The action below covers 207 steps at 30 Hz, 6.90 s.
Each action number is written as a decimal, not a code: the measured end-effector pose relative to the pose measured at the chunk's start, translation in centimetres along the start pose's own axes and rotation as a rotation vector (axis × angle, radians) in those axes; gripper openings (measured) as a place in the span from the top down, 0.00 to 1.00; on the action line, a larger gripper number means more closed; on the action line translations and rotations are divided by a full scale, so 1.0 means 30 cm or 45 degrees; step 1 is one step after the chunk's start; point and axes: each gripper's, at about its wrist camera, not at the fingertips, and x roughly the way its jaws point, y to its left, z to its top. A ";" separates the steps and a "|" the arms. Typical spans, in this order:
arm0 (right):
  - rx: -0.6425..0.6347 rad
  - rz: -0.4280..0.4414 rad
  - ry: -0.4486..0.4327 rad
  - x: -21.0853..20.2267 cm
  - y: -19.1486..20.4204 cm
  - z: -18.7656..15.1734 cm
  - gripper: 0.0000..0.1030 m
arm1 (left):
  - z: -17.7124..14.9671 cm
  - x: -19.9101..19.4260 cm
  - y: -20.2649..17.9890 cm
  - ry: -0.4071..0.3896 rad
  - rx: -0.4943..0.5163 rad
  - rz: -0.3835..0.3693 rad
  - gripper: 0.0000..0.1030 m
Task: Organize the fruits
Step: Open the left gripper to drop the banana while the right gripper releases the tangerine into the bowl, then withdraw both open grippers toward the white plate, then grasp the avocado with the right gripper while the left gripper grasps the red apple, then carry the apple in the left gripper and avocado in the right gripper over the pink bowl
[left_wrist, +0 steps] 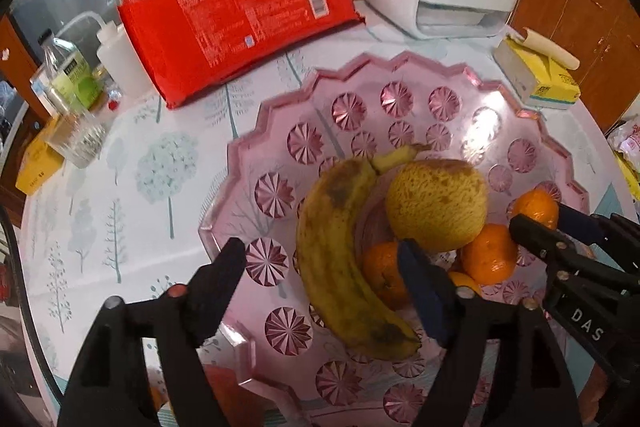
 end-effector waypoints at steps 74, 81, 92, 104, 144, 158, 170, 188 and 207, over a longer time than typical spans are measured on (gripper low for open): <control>-0.190 0.230 -0.094 -0.514 0.436 -0.474 0.55 | -0.610 -0.659 0.426 -0.119 -0.167 -0.048 0.01; -0.210 0.283 -0.008 -0.399 0.466 -0.491 0.55 | -0.576 -0.549 0.429 -0.094 -0.111 -0.095 0.01; -0.309 0.335 0.086 -0.237 0.530 -0.481 0.55 | -0.484 -0.361 0.439 -0.035 -0.046 -0.163 0.01; -0.412 0.320 0.094 -0.133 0.576 -0.461 0.45 | -0.371 -0.173 0.392 0.049 -0.039 -0.205 0.01; -0.371 0.408 -0.020 -0.202 0.471 -0.468 0.43 | -0.371 -0.203 0.323 0.045 -0.111 -0.072 0.36; -0.318 0.429 -0.206 -0.458 0.429 -0.420 0.43 | -0.369 -0.524 0.313 -0.106 -0.070 -0.094 0.36; -0.149 0.366 -0.341 -0.610 0.225 -0.144 0.43 | -0.189 -0.666 0.162 -0.241 0.069 -0.114 0.36; -0.013 0.194 -0.177 -0.175 -0.034 0.198 0.43 | 0.009 -0.216 0.042 -0.004 0.032 -0.082 0.36; -0.252 0.140 -0.112 0.072 0.070 0.227 0.43 | -0.082 -0.086 -0.132 0.127 0.039 -0.212 0.36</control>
